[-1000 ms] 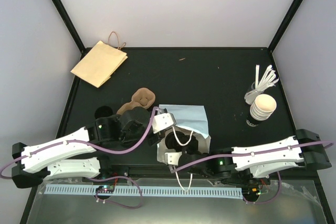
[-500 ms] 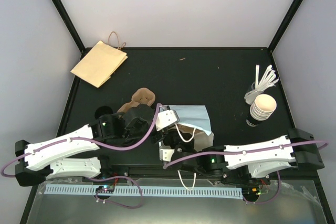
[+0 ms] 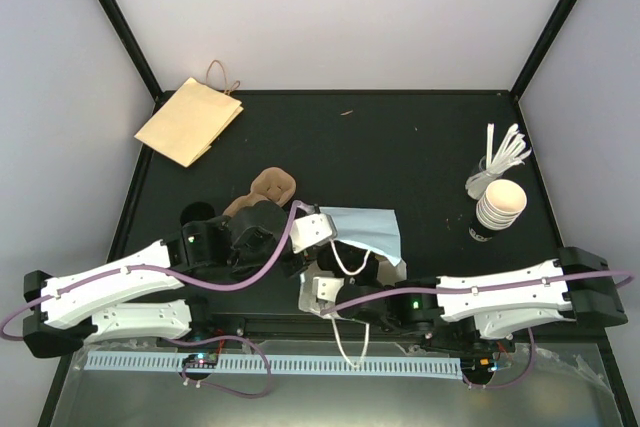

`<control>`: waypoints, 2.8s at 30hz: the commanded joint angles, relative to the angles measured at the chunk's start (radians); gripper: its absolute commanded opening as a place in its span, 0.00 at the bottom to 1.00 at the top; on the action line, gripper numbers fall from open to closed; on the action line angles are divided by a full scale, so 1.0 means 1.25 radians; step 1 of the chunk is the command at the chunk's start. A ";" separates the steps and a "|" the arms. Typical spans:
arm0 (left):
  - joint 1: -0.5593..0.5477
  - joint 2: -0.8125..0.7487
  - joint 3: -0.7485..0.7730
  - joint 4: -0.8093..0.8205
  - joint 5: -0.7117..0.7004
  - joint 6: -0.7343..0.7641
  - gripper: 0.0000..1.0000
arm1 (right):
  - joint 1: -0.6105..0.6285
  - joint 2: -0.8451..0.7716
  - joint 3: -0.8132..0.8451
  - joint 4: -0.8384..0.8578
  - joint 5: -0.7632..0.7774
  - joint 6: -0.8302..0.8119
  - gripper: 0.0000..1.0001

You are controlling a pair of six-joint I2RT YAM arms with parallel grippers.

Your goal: Pack the takeout coffee

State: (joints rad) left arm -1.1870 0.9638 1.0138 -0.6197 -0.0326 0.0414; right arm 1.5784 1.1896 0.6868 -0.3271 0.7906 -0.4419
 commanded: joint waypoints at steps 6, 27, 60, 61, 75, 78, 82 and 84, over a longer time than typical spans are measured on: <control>-0.011 -0.017 -0.002 0.024 0.047 -0.002 0.02 | -0.023 -0.030 -0.025 0.078 0.032 -0.029 0.59; -0.022 -0.019 -0.008 0.044 0.057 -0.020 0.02 | -0.061 0.042 -0.017 0.047 -0.122 0.015 0.59; -0.027 -0.021 0.004 0.037 0.037 -0.040 0.01 | -0.059 0.061 0.009 -0.057 -0.111 0.017 0.56; -0.027 -0.019 0.005 0.036 0.039 -0.042 0.02 | -0.059 0.063 0.005 -0.050 -0.101 0.013 0.56; -0.028 -0.019 0.000 0.041 0.057 -0.039 0.02 | -0.059 0.018 0.010 -0.030 -0.037 0.017 0.56; -0.028 -0.020 -0.002 0.042 0.055 -0.039 0.02 | -0.059 0.034 0.015 -0.052 -0.068 0.028 0.56; -0.028 -0.023 -0.006 0.040 0.052 -0.040 0.02 | -0.060 0.053 0.035 -0.098 -0.104 0.052 0.56; -0.028 -0.021 -0.007 0.040 0.051 -0.040 0.02 | -0.060 0.057 0.041 -0.116 -0.104 0.058 0.56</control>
State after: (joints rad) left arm -1.2129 0.9535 0.9897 -0.6205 0.0044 0.0067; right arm 1.5085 1.2358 0.7254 -0.3653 0.6930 -0.4049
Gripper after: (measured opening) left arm 0.018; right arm 0.701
